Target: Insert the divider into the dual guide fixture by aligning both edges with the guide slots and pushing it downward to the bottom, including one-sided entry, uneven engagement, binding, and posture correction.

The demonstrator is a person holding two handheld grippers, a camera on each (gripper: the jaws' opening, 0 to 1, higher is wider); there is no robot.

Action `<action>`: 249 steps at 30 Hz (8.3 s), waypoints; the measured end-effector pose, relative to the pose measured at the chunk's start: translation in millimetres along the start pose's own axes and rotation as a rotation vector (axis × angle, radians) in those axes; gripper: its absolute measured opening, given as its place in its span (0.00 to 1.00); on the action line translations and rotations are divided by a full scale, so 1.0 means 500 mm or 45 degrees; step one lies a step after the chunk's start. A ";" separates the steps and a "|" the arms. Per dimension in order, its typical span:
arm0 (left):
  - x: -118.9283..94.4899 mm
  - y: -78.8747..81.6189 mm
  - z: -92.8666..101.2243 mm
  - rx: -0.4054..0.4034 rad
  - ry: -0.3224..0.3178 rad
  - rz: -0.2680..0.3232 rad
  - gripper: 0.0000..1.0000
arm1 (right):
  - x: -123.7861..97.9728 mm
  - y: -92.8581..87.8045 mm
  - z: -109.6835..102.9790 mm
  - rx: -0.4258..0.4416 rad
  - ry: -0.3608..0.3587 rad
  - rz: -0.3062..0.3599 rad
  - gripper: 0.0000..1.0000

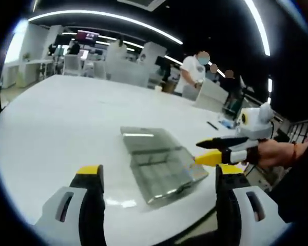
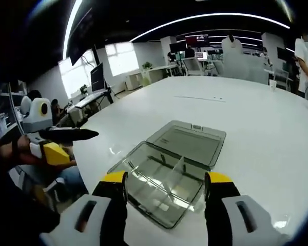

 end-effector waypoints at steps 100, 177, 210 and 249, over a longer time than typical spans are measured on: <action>0.114 -0.073 -0.095 0.323 0.313 -0.609 0.44 | -0.169 -0.080 0.063 0.213 -0.239 0.090 0.62; 0.099 -0.039 -0.108 0.214 0.344 -0.961 0.29 | -0.144 -0.061 0.054 0.310 -0.079 0.161 0.57; 0.001 -0.016 -0.024 -0.102 0.213 -0.457 0.29 | -0.116 -0.003 -0.036 0.199 0.177 0.213 0.45; 0.037 0.001 0.085 -0.134 -0.100 -0.318 0.29 | -0.091 0.024 -0.094 0.210 0.314 0.205 0.27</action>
Point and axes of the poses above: the point that each gripper's makers call its tool centre point, and the gripper's own axes: x roughly forward along the fingers, z roughly to its right, y roughly out of its top, the point moved 9 cm from there along -x, roughly backward along the fingers, and after that the axes turned 6 degrees about -z, right-handed, at the moved point
